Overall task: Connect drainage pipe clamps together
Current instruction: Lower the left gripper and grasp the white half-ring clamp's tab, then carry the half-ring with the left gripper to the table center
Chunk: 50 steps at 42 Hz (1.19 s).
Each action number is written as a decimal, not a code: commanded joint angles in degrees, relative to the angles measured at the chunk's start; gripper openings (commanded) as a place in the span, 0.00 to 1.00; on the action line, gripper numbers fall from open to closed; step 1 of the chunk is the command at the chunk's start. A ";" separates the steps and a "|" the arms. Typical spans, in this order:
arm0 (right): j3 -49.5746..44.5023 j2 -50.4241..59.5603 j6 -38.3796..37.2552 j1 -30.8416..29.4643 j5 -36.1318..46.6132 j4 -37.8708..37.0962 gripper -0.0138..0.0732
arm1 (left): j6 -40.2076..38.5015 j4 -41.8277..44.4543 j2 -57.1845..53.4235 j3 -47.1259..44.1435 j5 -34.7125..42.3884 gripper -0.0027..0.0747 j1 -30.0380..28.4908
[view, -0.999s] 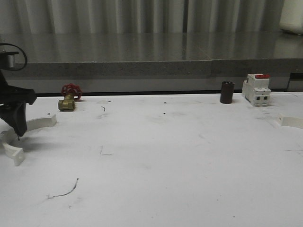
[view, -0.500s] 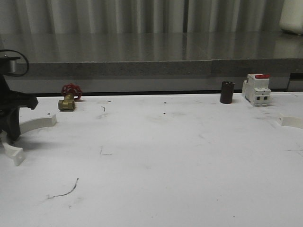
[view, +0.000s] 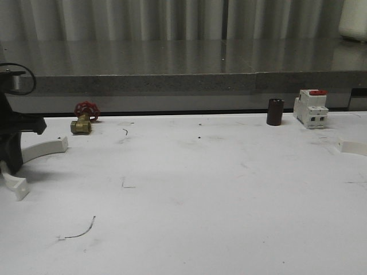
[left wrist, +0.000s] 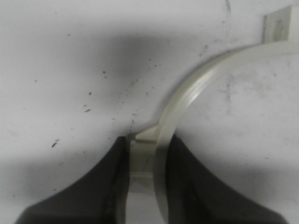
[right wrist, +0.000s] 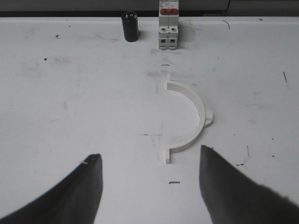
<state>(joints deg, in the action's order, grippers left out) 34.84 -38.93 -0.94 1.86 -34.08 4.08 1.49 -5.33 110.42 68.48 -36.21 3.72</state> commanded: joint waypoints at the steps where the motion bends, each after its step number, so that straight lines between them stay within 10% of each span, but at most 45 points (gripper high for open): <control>1: 2.02 0.00 0.19 -0.30 3.57 -0.42 0.71 | -0.40 -0.44 -2.53 1.49 3.30 0.09 0.16; 24: 2.02 0.00 0.19 -0.30 3.57 -0.42 0.71 | -2.75 -0.11 -7.87 15.71 -5.09 0.03 16.99; 50: 2.02 0.00 0.19 -0.30 3.57 -0.42 0.71 | -40.93 14.66 8.58 34.44 -11.29 0.03 34.82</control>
<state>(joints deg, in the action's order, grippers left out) 34.84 -38.93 -0.94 1.86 -34.08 4.08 -35.72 8.57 120.65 100.75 -48.95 37.92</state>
